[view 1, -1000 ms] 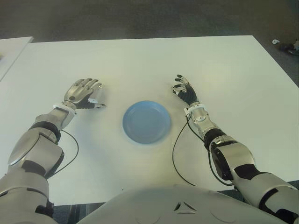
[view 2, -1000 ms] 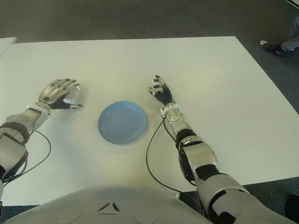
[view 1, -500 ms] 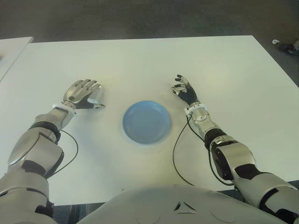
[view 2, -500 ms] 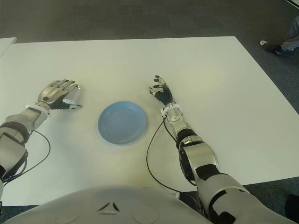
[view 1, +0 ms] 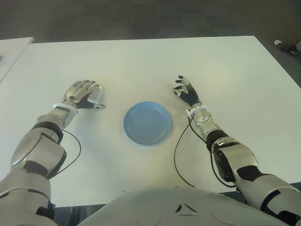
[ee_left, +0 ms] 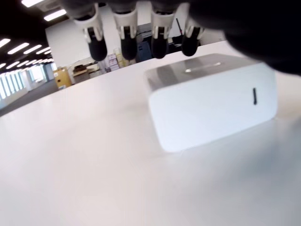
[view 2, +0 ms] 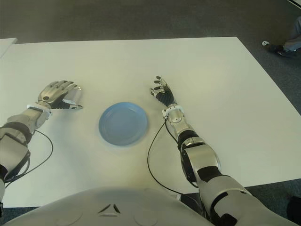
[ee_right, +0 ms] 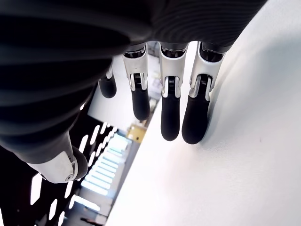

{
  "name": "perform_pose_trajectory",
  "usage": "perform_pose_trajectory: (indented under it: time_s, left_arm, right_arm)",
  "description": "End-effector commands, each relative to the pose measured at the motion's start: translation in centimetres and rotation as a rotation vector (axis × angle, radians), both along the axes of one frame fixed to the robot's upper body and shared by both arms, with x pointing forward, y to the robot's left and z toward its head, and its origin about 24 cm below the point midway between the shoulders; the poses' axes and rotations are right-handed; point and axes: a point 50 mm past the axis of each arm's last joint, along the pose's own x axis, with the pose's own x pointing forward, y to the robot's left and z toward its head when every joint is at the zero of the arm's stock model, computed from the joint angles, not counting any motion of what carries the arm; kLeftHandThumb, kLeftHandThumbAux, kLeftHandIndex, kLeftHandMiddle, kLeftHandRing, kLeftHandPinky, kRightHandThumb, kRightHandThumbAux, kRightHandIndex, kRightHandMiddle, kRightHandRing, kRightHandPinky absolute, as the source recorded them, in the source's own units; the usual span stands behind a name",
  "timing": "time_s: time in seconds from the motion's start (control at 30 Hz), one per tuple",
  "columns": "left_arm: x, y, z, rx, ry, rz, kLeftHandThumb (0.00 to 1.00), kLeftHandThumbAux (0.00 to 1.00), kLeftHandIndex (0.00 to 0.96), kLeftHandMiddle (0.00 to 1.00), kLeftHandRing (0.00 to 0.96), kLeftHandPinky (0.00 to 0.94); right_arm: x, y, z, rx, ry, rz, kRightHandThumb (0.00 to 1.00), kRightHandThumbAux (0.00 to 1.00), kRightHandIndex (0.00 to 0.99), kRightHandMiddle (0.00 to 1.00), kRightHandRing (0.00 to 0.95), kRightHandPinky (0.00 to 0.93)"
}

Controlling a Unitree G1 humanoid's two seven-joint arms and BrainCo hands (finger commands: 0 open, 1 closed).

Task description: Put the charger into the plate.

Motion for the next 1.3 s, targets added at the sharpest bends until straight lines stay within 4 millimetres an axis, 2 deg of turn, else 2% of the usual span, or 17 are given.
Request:
perform_pose_trajectory:
  time_s: [0.03,0.3,0.9,1.3]
  left_arm:
    - [-0.7,-0.2,-1.5,-0.035,0.089,0.059,0.302,0.321,0.0,0.0,0.0,0.046]
    - [-0.9,-0.3,-2.0,-0.096,0.134,0.115,0.293,0.334,0.0,0.0,0.0,0.072]
    - [-1.4,-0.1,-2.5,-0.167,0.142,0.161,0.276,0.363,0.0,0.0,0.0,0.063]
    - [-2.0,0.0,-2.8,-0.192,0.122,0.173,0.291,0.353,0.0,0.0,0.016,0.14]
  right_arm:
    - [-3.5,-0.4,-4.5,-0.053,0.22,0.022,0.204,0.603,0.056,0.211,0.295,0.366]
    - [-3.5,-0.3,-4.6,-0.059,0.217,0.025,0.211,0.612,0.056,0.221,0.299,0.366]
    - [-3.5,-0.3,-4.5,-0.061,0.218,0.03,0.183,0.568,0.062,0.205,0.29,0.372]
    - [-3.5,-0.3,-4.5,-0.054,0.218,0.033,0.174,0.576,0.053,0.211,0.29,0.353]
